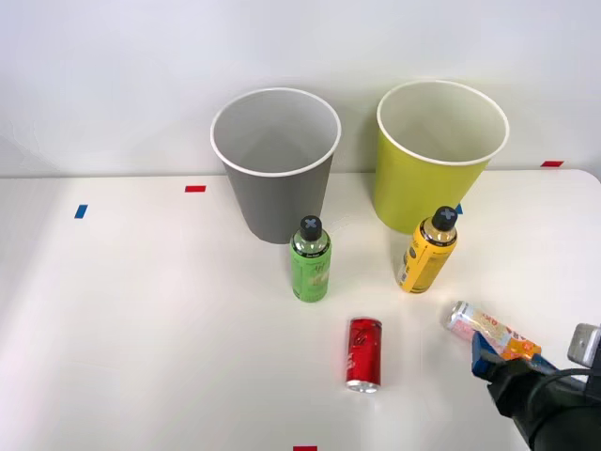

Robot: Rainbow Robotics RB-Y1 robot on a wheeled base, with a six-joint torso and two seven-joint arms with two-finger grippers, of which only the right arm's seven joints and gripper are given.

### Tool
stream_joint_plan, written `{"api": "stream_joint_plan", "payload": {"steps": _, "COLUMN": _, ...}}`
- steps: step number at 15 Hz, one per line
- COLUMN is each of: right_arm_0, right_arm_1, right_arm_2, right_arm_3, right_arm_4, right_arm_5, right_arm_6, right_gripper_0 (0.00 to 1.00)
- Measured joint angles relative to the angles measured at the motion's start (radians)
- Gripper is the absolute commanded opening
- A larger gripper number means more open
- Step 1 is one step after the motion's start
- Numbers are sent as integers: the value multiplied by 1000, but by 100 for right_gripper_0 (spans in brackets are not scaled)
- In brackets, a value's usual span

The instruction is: Put cans in the gray bin, plastic bottles in the light green bin

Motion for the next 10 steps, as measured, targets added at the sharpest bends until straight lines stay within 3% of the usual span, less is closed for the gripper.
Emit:
{"api": "stream_joint_plan", "payload": {"steps": 6, "right_arm_0": -154, "right_arm_1": -16, "right_arm_2": -52, "right_arm_3": -33, "right_arm_4": 43, "right_arm_5": 235, "right_arm_6": -442, "right_gripper_0": 81}}
{"api": "stream_joint_plan", "payload": {"steps": 10, "right_arm_0": -253, "right_arm_1": -61, "right_arm_2": -83, "right_arm_3": -33, "right_arm_4": 45, "right_arm_5": 395, "right_arm_6": -812, "right_gripper_0": 81}}
